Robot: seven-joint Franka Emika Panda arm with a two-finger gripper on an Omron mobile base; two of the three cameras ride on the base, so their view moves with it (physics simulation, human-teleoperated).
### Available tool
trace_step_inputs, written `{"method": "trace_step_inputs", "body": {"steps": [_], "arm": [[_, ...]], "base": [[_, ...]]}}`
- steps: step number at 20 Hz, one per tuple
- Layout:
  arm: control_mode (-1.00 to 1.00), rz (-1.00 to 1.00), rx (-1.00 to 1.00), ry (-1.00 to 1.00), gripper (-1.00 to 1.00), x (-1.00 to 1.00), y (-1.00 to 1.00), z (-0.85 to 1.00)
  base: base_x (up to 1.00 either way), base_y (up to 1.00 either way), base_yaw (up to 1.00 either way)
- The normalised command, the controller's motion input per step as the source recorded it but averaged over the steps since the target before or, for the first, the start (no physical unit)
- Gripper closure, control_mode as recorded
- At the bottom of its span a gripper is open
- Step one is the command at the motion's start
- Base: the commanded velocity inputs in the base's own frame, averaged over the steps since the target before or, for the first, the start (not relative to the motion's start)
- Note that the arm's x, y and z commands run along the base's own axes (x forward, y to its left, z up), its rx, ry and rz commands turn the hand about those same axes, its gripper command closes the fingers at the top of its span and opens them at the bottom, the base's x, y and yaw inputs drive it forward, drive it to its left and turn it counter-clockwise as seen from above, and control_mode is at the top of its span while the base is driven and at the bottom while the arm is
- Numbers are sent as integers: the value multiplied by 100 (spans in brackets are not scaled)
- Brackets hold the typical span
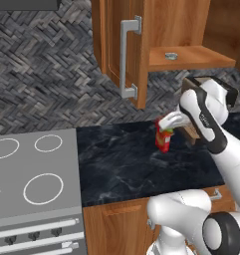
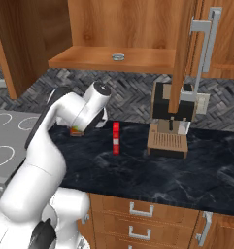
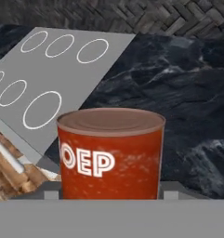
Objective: Restock the canned food cabinet by taking the new fresh canned food from the counter and placing it in the cabinet. Then, take the old canned food from the cabinet and place it on the counter.
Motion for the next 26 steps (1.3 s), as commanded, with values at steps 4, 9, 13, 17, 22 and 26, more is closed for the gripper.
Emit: {"method": "trace_step_inputs", "body": {"steps": [4, 9, 13, 17, 22, 26], "arm": [[-100, 12, 19, -3, 100, 29, 51, -100], [-100, 0, 30, -15, 100, 34, 29, -93], [-100, 2, 4, 0, 100, 24, 16, -49], [-100, 3, -11, 2, 100, 27, 30, -25], [-100, 0, -4, -2, 100, 66, 46, -35], [-100, 2, -2, -5, 100, 34, 24, -43]], "base": [[0, 0, 0], [0, 0, 0], [0, 0, 0], [0, 0, 0], [0, 0, 0], [0, 0, 0]]}}
